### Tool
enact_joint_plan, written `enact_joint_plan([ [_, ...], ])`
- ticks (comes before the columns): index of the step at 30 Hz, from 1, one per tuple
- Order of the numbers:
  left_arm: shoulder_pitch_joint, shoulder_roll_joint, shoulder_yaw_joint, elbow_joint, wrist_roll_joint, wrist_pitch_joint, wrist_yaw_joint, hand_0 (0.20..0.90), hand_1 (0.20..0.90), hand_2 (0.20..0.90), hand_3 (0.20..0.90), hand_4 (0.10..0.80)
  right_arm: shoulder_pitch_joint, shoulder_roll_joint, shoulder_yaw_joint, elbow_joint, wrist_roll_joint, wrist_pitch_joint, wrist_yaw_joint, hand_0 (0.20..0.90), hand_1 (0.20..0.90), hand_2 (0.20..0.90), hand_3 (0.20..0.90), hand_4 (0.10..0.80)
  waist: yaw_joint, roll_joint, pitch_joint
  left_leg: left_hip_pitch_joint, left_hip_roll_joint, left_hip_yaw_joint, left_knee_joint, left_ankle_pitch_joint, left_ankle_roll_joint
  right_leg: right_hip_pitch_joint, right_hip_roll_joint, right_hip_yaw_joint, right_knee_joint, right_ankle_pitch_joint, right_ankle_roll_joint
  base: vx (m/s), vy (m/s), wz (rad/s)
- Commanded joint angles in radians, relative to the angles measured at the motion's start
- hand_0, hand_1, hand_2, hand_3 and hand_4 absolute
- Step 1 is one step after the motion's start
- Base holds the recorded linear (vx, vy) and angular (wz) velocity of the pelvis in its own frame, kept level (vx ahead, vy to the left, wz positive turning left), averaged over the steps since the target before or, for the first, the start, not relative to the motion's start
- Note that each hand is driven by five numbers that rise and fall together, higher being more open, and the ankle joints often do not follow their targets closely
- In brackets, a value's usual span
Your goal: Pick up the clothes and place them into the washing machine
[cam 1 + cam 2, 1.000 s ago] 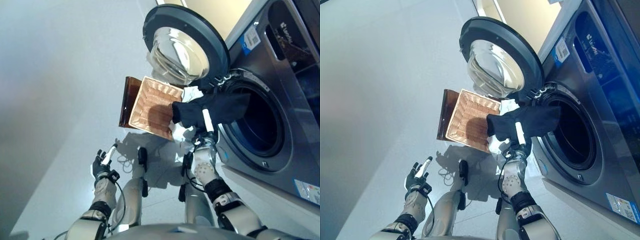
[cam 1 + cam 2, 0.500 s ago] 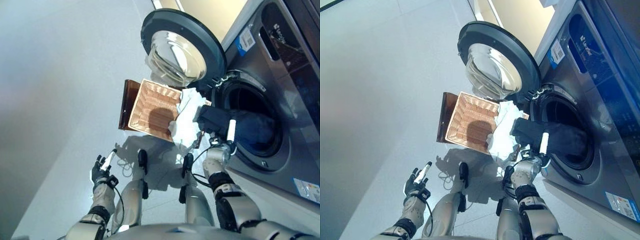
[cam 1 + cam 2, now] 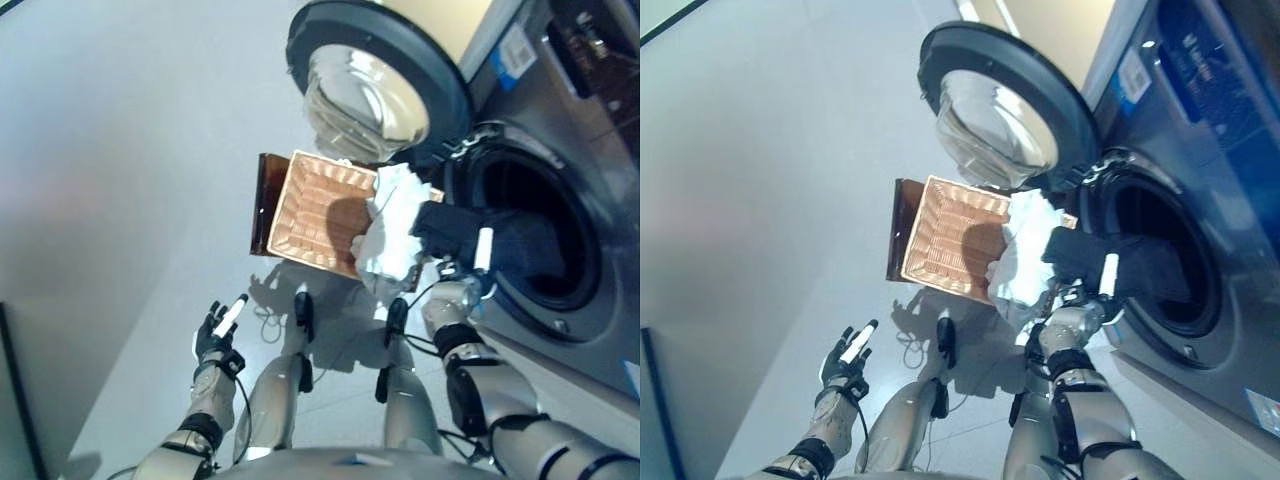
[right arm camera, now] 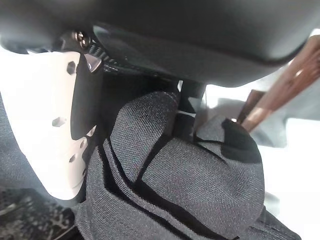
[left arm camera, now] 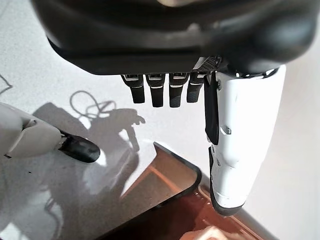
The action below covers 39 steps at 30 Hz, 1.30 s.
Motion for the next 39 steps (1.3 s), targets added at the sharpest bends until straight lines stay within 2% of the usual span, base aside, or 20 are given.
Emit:
enact_joint_plan([
  [1,-0.009,0.035,-0.034,-0.02,-0.048,-0.04,-0.014,0.9,0.9,0.9,0.9,0.8,-0.146,-0.138,-0.033,-0.023,-0.031,-0.05,-0.007,0.2,0.2,0.2,0.2,0.3,0.032,0.042,0.039,0.001,-0.027,-0.027,-0.012,-0.036,-0.071,0.02,-0.005,-0.043,0.108,-0.057,0.042,0.0,0.0,0.0],
  [8,0.002,0.039,-0.09,-0.061,-0.076,-0.039,-0.036,0.9,0.9,0.9,0.9,0.8,-0.304,-0.272,-0.05,0.098,-0.008,-0.036,-0.037,0.2,0.2,0.2,0.2,0.3,0.048,0.088,0.059,-0.025,-0.03,-0.022,-0.012,-0.037,-0.073,-0.022,-0.005,-0.033,0.13,-0.068,0.044,-0.02,-0.003,-0.03],
  [17,0.019,0.05,-0.1,-0.069,-0.094,-0.034,-0.056,0.9,0.9,0.9,0.9,0.8,-0.388,-0.44,-0.079,0.201,0.011,-0.023,-0.044,0.2,0.2,0.2,0.2,0.3,0.052,0.127,0.049,-0.042,-0.024,-0.011,-0.012,-0.037,-0.074,-0.057,-0.004,-0.029,0.148,-0.075,0.048,-0.005,0.0,0.0],
  [25,0.029,0.059,-0.084,-0.054,-0.099,-0.034,-0.058,0.9,0.9,0.9,0.9,0.8,-0.42,-0.548,-0.118,0.238,0.055,-0.05,-0.056,0.2,0.2,0.2,0.2,0.3,0.049,0.138,0.013,-0.037,-0.022,-0.005,-0.012,-0.046,-0.076,-0.058,-0.001,-0.026,0.148,-0.083,0.051,0.014,0.01,-0.07],
  [33,0.039,0.061,-0.062,-0.06,-0.115,-0.032,-0.046,0.9,0.9,0.9,0.9,0.8,-0.453,-0.599,-0.154,0.219,0.097,-0.112,-0.097,0.2,0.2,0.2,0.2,0.3,0.044,0.149,-0.003,-0.041,-0.017,-0.001,-0.012,-0.041,-0.076,-0.063,0.004,-0.025,0.146,-0.076,0.049,0.005,0.004,-0.01],
  [39,0.044,0.065,-0.047,-0.062,-0.117,-0.035,-0.04,0.9,0.9,0.9,0.9,0.8,-0.45,-0.652,-0.163,0.214,0.082,-0.116,-0.113,0.2,0.2,0.2,0.2,0.3,0.035,0.143,-0.01,-0.045,-0.014,0.0,-0.012,-0.043,-0.076,-0.07,0.008,-0.027,0.146,-0.076,0.048,0.0,0.0,0.0],
])
